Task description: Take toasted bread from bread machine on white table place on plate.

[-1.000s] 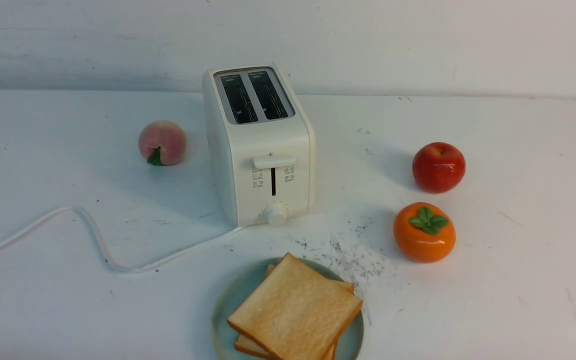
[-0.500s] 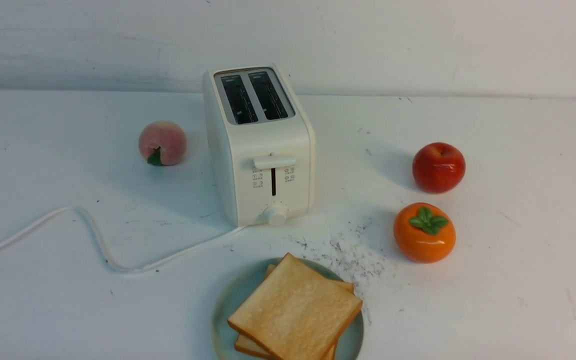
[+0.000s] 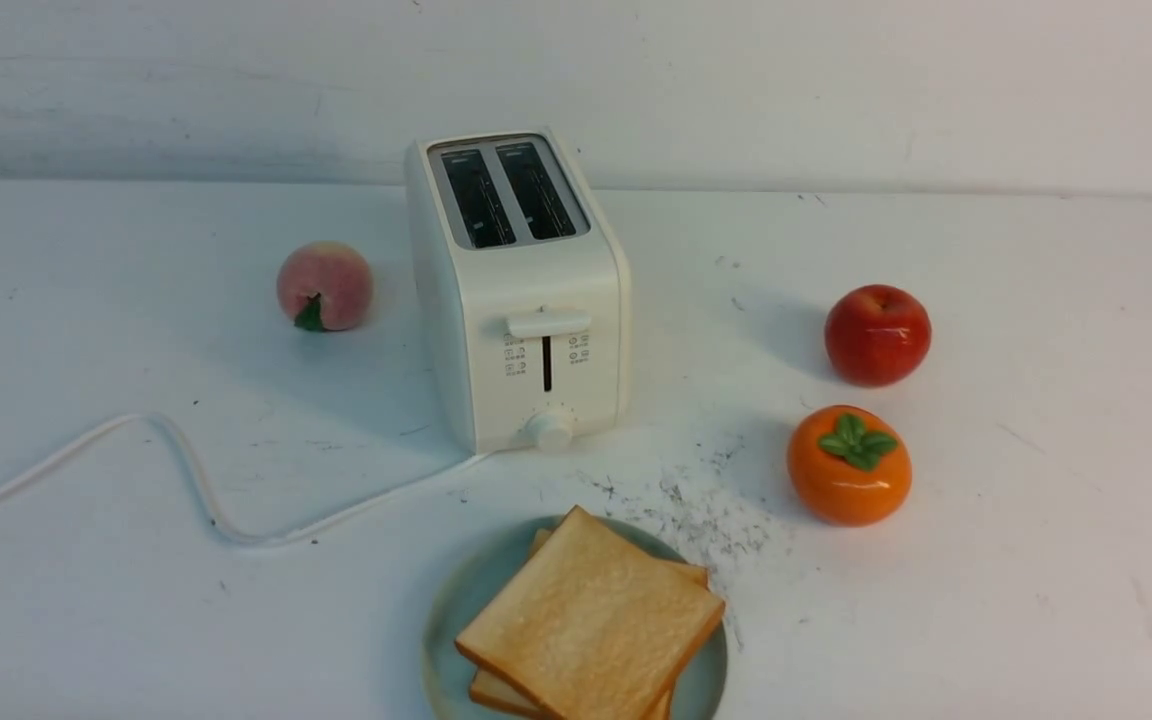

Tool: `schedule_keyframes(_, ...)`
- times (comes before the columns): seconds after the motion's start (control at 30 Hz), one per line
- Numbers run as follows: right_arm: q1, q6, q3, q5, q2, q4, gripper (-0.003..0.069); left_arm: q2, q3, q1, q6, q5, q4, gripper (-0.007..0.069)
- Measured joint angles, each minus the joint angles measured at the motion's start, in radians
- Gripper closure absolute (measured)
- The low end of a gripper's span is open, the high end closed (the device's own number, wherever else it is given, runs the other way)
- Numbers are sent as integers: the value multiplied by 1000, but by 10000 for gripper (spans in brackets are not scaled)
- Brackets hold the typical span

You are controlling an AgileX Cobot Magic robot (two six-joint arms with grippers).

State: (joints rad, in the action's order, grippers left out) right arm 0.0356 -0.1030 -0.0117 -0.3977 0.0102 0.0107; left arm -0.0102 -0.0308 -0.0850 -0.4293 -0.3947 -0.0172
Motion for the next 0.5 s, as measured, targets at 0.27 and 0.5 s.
schedule_keyframes(0.27, 0, 0, 0, 0, 0, 0, 506, 0, 0, 0, 0, 0, -1, 532)
schedule_keyframes(0.5, 0, 0, 0, 0, 0, 0, 499, 0, 0, 0, 0, 0, -1, 521)
